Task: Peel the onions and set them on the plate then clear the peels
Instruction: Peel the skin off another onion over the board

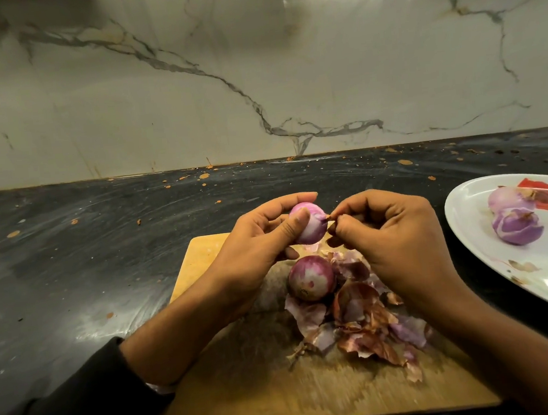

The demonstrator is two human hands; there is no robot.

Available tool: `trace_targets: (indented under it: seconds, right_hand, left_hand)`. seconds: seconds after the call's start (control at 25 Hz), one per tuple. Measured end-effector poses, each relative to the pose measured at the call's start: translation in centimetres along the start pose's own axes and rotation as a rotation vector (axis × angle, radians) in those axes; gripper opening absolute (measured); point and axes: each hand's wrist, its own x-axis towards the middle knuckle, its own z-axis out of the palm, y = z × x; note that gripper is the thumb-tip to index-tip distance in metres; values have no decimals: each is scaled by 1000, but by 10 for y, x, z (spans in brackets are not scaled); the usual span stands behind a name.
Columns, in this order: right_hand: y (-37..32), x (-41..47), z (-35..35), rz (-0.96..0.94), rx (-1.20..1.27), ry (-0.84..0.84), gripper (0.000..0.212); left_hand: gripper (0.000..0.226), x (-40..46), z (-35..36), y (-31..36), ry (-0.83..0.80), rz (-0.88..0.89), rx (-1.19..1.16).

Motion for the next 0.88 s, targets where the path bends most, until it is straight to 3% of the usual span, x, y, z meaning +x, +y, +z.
trace_targets:
  seconds: [0.12, 0.4, 0.88]
  right_hand:
    - [1, 4, -4, 69, 93, 1, 6]
    - [1, 1, 2, -170, -83, -69, 17]
    - [3, 2, 0, -250, -174, -79, 13]
  left_hand:
    - [41, -1, 3, 2, 2, -7, -43]
    - [38, -1, 3, -1, 1, -29, -7]
    - [43, -1, 2, -1, -9, -128, -67]
